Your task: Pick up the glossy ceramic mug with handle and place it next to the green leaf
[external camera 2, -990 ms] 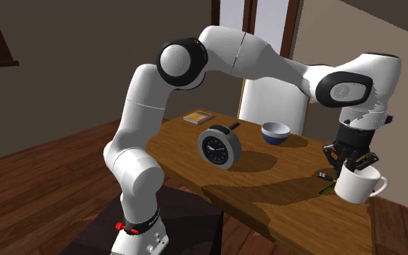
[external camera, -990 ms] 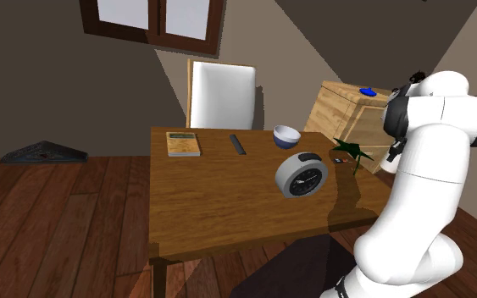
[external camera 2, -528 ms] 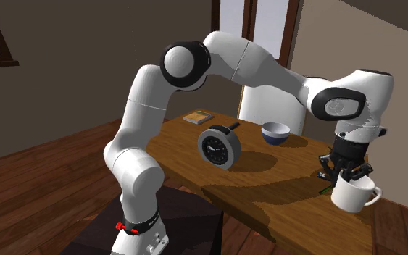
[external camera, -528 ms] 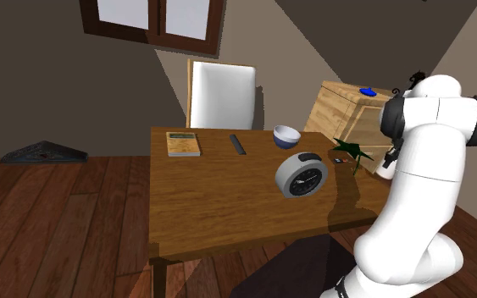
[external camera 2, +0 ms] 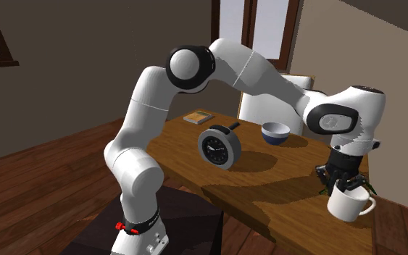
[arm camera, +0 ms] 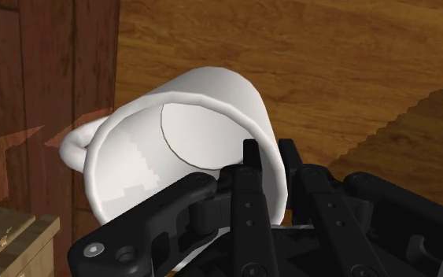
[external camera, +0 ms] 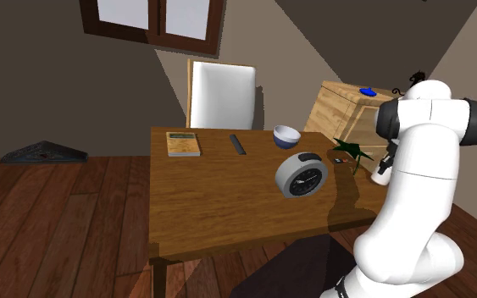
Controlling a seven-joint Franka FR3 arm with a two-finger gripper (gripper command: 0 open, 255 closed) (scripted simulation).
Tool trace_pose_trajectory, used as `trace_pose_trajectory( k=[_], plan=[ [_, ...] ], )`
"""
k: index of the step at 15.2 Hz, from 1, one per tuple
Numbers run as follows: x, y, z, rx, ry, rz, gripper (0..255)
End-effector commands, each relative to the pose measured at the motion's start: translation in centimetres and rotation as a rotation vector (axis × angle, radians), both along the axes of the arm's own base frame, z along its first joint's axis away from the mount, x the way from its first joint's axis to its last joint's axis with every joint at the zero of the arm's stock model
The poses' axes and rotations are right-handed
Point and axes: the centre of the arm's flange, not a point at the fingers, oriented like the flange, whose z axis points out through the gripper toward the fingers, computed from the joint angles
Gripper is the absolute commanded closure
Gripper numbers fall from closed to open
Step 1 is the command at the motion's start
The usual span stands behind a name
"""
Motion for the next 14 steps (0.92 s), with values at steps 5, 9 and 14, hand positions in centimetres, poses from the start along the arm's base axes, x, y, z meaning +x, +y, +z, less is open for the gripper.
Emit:
trace_pose_trajectory(
  k=[5,9,14],
  plan=[
    [-0.1,0.0,-2.2,-0.001,0.0,0.0,255],
    [-0.1,0.0,-2.2,-0.001,0.0,0.0,255],
    [-0.1,0.0,-2.2,-0.001,0.0,0.0,0]
  ],
)
